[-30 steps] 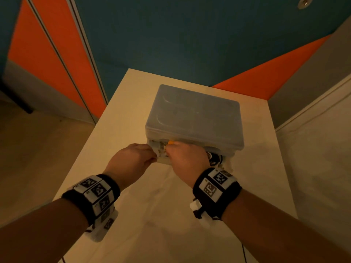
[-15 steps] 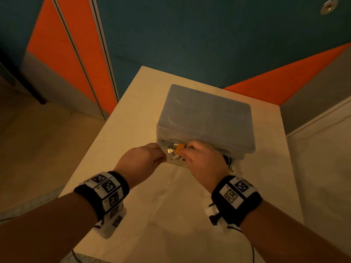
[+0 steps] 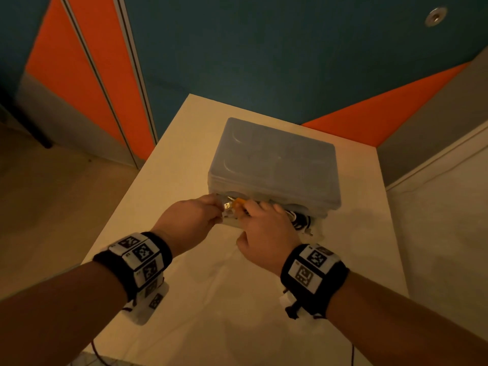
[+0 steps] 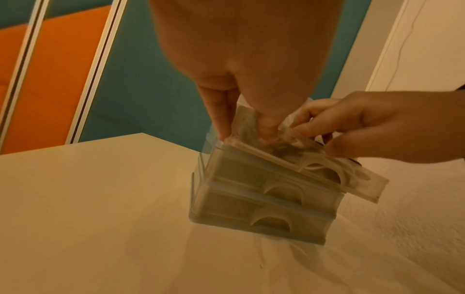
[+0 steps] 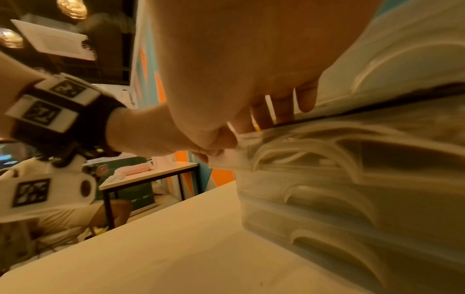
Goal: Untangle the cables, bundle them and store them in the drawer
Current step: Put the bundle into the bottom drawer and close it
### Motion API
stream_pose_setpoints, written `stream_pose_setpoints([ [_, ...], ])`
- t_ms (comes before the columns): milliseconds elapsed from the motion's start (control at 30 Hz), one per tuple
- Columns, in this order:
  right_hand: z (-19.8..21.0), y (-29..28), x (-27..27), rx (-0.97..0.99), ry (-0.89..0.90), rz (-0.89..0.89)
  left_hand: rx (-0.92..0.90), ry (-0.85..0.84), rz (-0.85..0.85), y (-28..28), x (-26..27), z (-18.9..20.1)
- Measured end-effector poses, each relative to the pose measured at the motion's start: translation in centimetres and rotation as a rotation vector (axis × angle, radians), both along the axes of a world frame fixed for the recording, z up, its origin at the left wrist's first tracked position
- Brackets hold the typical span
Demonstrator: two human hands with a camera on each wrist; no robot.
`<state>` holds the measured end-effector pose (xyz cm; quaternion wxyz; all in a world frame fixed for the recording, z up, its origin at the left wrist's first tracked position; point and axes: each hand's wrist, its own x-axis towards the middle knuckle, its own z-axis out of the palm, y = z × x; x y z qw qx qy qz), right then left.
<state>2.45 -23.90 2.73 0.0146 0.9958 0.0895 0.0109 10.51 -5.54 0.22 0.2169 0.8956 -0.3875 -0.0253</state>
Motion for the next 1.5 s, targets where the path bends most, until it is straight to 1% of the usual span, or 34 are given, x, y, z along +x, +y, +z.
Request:
stream_pose_setpoints([
  [167,-0.9,-0.1,0.7,-0.014,-0.041,0.023,0.035,-0.016,-0.028,0.0,-0.1,0.1],
  [300,-1.2,-0.9,-0.2,0.062,-0.013,0.027,0.11,-0.002,0.027,0.0,-0.5,0.3],
  [367,-0.9,-1.5,-0.7,0.133,0.036,0.038,0.144,-0.08,0.039,0.1,-1.1,0.2],
  [433,-0.5,-2.1,-1.3,0.171,0.055,0.059,0.225,-0.184,0.057,0.0,-1.9,-0.2],
  [500,-0.4,-2.9,-2.4,0.15,0.004,0.065,0.269,-0.3,0.087,-0.2,-2.6,-0.3],
  [600,-1.1,-5.0,-4.6,0.077,-0.13,-0.042,0.247,-0.409,0.017,-0.7,-3.3,-0.8],
  [700,-2.1,-7.2,-6.0,-0.073,-0.098,-0.136,0.204,-0.443,-0.066,-1.7,-3.3,-1.4],
  [767,-2.8,-8.0,-6.1,-0.131,-0.098,-0.131,0.199,-0.466,-0.092,-2.5,-3.3,-1.5],
  [833,-3.3,-8.2,-5.9,-0.151,-0.149,-0.107,0.156,-0.471,-0.08,-3.1,-3.3,-1.3],
  [933,-4.0,-8.7,-5.3,-0.146,-0.245,-0.075,0.036,-0.497,-0.107,-4.0,-3.7,-0.9],
  [1000,-4.4,-9.1,-5.2,-0.121,-0.292,-0.052,-0.001,-0.554,-0.12,-4.2,-3.6,-0.9],
  [1100,-4.8,-9.4,-5.1,-0.06,-0.32,-0.021,0.037,-0.607,-0.077,-3.5,-2.2,-1.7],
  [1200,-5.1,-9.6,-5.1,-0.018,-0.337,0.001,0.061,-0.619,-0.094,-3.0,-1.7,-2.1],
  [1300,-5.1,-9.9,-5.1,-0.034,-0.324,0.019,0.039,-0.611,-0.092,-3.1,-1.9,-2.0],
  [1500,-5.0,-10.3,-4.9,-0.056,-0.354,0.048,0.186,-0.626,-0.161,-2.4,-1.2,-2.7],
])
